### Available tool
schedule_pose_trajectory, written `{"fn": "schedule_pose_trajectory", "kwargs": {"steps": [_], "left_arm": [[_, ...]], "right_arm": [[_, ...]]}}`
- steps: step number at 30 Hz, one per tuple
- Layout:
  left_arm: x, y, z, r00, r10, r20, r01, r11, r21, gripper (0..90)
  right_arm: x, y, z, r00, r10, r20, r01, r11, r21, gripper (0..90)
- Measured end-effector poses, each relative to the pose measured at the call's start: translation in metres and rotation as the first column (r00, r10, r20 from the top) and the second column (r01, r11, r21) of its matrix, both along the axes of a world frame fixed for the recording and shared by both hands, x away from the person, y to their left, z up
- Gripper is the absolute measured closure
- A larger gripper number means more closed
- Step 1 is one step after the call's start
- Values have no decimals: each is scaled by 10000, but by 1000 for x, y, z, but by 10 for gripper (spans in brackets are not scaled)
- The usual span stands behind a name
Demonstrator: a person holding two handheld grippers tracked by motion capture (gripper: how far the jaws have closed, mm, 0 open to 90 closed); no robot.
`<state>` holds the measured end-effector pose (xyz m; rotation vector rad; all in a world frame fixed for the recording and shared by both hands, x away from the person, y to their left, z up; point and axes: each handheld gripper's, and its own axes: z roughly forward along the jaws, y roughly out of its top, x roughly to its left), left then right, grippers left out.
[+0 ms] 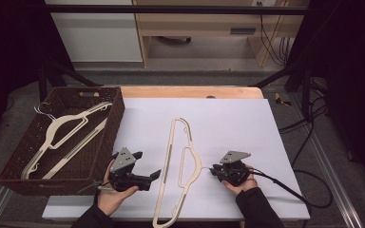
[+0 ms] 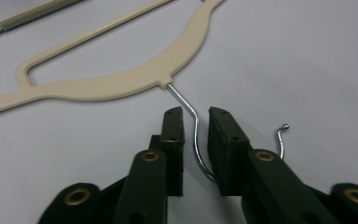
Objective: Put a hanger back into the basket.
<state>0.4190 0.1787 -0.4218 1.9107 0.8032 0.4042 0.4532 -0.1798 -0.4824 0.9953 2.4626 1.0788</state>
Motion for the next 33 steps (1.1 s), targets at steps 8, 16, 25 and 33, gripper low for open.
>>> {"fn": "schedule_pose_trajectory", "kwargs": {"steps": [8, 16, 25, 33], "left_arm": [[0, -7, -2, 9999, -84, -69, 85, 9999, 99, 68], [0, -35, -7, 9979, -597, -262, 611, 9967, 542, 75], [6, -81, -12, 9899, -1250, -665, 1319, 9849, 1122, 109], [13, -121, -24, 9813, -1392, -1330, 1638, 9667, 1964, 205]], "right_arm": [[1, -1, 1, 9997, 43, -231, -44, 10000, -17, 890], [2, -2, 3, 9989, 141, -443, -135, 9998, 136, 893], [-1, -5, 17, 9994, 218, -268, -209, 9992, 345, 894], [-5, -4, 30, 9990, 438, -45, -436, 9983, 391, 894]]}}
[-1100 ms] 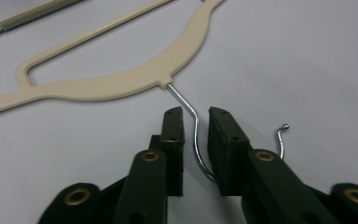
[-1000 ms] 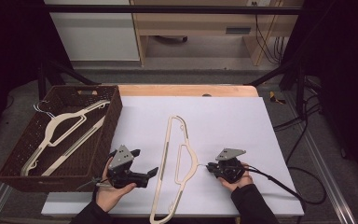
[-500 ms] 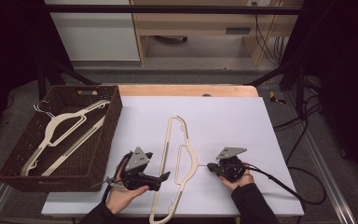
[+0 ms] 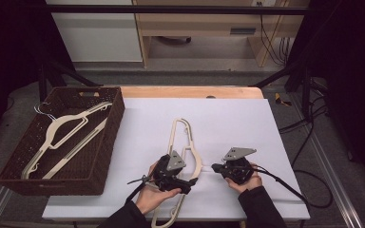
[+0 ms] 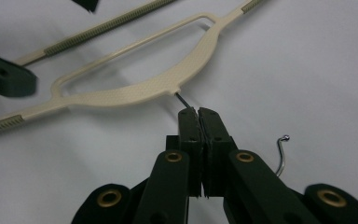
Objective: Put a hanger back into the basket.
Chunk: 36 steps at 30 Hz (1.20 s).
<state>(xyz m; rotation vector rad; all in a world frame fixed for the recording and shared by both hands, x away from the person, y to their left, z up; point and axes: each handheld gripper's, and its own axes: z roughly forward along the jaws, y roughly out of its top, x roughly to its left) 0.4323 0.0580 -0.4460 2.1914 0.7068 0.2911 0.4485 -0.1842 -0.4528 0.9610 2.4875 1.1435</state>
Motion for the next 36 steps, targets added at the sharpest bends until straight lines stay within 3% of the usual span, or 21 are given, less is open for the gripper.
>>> {"fn": "schedule_pose_trajectory", "kwargs": {"steps": [5, 10, 16, 25, 28, 31, 33, 36], "left_arm": [[4, -11, -10, 9983, -282, -520, 311, 9980, 554, 294], [9, -15, -17, 9955, -178, -932, 247, 9970, 727, 376], [9, -19, -19, 9946, -241, -1014, 339, 9947, 967, 478], [7, -20, -17, 9924, -221, -1213, 341, 9946, 983, 686], [5, -21, -19, 9925, -58, -1220, 216, 9915, 1286, 706], [4, -20, -18, 9916, 140, -1284, 21, 9923, 1242, 718], [3, -18, -15, 9915, 293, -1271, -148, 9934, 1137, 722], [2, -12, -8, 9905, 392, -1316, -265, 9949, 972, 728]], "right_arm": [[-2, 0, 5, 10000, -4, 31, 4, 9999, 122, 894], [-4, 1, 10, 9999, 21, 120, -22, 10000, 87, 895], [-6, 2, 15, 9997, 66, 244, -69, 9999, 122, 894], [-10, 1, 24, 9987, 178, 478, -193, 9993, 321, 900], [-11, 0, 27, 9983, 149, 572, -177, 9987, 480, 900], [-12, -3, 30, 9977, 156, 664, -193, 9983, 555, 900], [-13, -6, 34, 9962, 116, 868, -187, 9965, 815, 900], [-17, -13, 43, 9925, -19, 1222, -165, 9886, 1496, 812]]}}
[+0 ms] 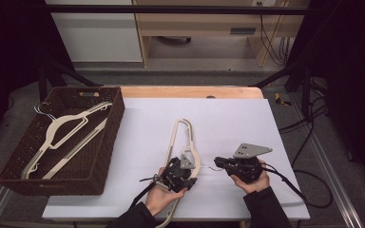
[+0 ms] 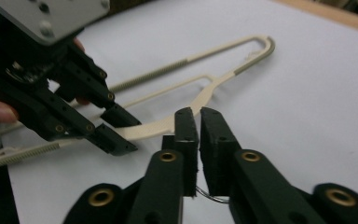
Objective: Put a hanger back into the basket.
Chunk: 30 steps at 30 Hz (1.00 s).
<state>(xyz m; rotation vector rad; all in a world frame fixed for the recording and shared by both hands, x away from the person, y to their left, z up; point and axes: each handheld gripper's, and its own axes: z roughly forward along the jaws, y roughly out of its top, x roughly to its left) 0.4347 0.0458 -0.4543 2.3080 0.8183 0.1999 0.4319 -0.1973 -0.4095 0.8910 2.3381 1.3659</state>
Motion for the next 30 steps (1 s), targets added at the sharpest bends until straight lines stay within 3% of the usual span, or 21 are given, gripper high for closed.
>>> {"fn": "schedule_pose_trajectory", "kwargs": {"steps": [4, 7, 10, 17, 24, 30], "left_arm": [[-1, 12, 11, 9998, 186, 56, -184, 9993, -337, 732], [-2, 22, 19, 9991, 385, 152, -376, 9977, -559, 738], [-3, 35, 28, 9980, 599, 218, -580, 9951, -801, 743], [-4, 59, 43, 9942, 1022, 345, -978, 9891, -1104, 759], [-5, 85, 53, 9873, 1461, 617, -1385, 9838, -1139, 777], [-4, 111, 59, 9735, 2173, 713, -2059, 9684, -1406, 793]], "right_arm": [[-4, -13, 12, 9971, -402, 640, 356, 9968, 718, 635], [-5, -25, 17, 9935, -789, 819, 661, 9866, 1489, 517], [-4, -35, 19, 9885, -1231, 879, 1054, 9774, 1832, 440], [1, -48, 11, 9780, -1998, 606, 1864, 9664, 1770, 320], [5, -52, 2, 9702, -2357, 561, 2226, 9586, 1778, 220], [5, -54, 0, 9653, -2551, 549, 2419, 9537, 1785, 168]]}}
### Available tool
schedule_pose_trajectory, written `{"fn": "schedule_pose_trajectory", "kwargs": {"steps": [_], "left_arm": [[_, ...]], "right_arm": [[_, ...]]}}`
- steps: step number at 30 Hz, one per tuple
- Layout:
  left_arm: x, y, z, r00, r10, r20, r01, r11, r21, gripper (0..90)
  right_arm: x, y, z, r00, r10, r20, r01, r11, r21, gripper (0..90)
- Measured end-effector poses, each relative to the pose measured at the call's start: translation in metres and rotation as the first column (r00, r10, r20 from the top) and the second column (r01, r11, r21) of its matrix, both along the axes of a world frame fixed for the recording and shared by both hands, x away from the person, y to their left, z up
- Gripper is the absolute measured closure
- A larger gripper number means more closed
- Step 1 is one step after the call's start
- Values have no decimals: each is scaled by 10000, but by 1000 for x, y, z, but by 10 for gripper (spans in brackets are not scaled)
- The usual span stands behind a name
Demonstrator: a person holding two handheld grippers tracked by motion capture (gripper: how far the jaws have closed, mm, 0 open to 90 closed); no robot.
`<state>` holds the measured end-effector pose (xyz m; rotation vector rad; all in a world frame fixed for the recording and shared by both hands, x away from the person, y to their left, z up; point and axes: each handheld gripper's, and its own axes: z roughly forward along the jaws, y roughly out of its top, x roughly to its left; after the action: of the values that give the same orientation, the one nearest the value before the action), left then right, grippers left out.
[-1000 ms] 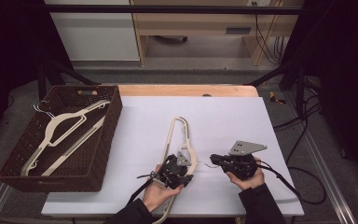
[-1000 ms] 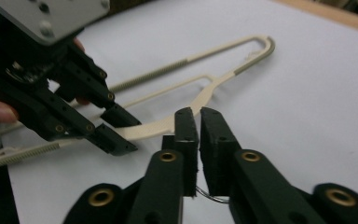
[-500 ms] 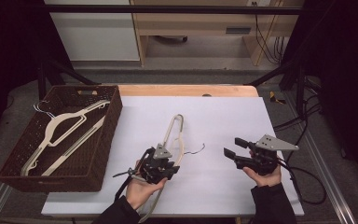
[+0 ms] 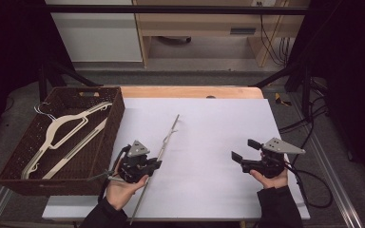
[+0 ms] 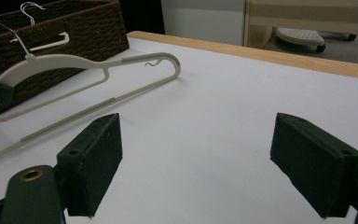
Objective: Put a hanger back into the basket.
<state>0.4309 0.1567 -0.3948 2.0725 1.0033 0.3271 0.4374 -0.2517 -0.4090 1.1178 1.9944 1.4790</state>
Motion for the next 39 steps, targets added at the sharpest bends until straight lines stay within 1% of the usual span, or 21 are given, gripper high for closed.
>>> {"fn": "schedule_pose_trajectory", "kwargs": {"steps": [2, 5, 9, 10, 11, 12, 13, 17, 18, 21, 24, 26, 27, 31, 32, 35, 36, 39], "left_arm": [[2, 8, 0, 9997, 255, -35, -255, 9995, -202, 797], [4, 18, 0, 9983, 579, -79, -581, 9979, -294, 802], [6, 25, 0, 9952, 958, -203, -964, 9949, -308, 809], [7, 27, -1, 9940, 1067, -220, -1074, 9937, -314, 811], [7, 28, -1, 9934, 1129, -224, -1136, 9931, -308, 813], [8, 30, -1, 9924, 1208, -250, -1215, 9921, -319, 814], [8, 30, -1, 9917, 1255, -294, -1265, 9913, -372, 816], [9, 33, -2, 9900, 1353, -388, -1368, 9899, -384, 820], [9, 33, -2, 9897, 1379, -374, -1393, 9895, -393, 824], [8, 35, 0, 9912, 1270, -368, -1288, 9902, -537, 859], [4, 36, 6, 9939, 1057, -303, -1078, 9910, -791, 861], [1, 36, 11, 9949, 1004, -85, -1008, 9913, -848, 861], [-1, 37, 14, 9958, 916, -55, -918, 9917, -895, 861], [-7, 40, 25, 9972, 693, 268, -658, 9913, -1144, 862], [-9, 42, 28, 9972, 631, 406, -579, 9912, -1187, 862], [-13, 45, 35, 9964, 565, 626, -485, 9912, -1234, 862], [-15, 46, 38, 9958, 515, 752, -415, 9907, -1297, 862], [-17, 50, 44, 9946, 360, 970, -222, 9899, -1399, 862]], "right_arm": [[0, 0, -1, 10000, -18, -58, 18, 10000, 11, 162], [1, -1, -2, 9999, -78, -118, 78, 10000, -37, 151], [1, -1, -2, 9999, -78, -155, 77, 10000, -17, 147], [1, -1, -3, 9999, -66, -131, 65, 9999, -87, 142], [2, -1, -3, 9998, -80, -166, 78, 9999, -131, 137], [2, 0, -3, 9997, -120, -202, 119, 9999, -69, 133], [2, 0, -3, 9997, -106, -229, 103, 9999, -138, 126], [2, 0, -3, 9997, -118, -220, 113, 9997, -216, 117], [2, 0, -3, 9997, -142, -210, 139, 9998, -173, 117], [1, -1, -2, 9996, -204, -190, 203, 9998, -63, 116], [1, -1, -2, 9996, -212, -188, 211, 9998, -58, 115], [1, -2, -2, 9996, -191, -210, 189, 9998, -84, 114], [1, -2, -2, 9996, -192, -195, 190, 9998, -75, 113], [1, -3, -1, 9997, -202, -152, 201, 9998, -41, 110], [1, -3, -1, 9997, -212, -154, 212, 9998, -42, 108], [0, -3, -1, 9995, -291, -144, 291, 9996, -6, 103], [0, -3, 0, 9996, -264, -110, 264, 9997, -4, 102], [-1, -4, 1, 9996, -276, -97, 277, 9996, 55, 97]]}}
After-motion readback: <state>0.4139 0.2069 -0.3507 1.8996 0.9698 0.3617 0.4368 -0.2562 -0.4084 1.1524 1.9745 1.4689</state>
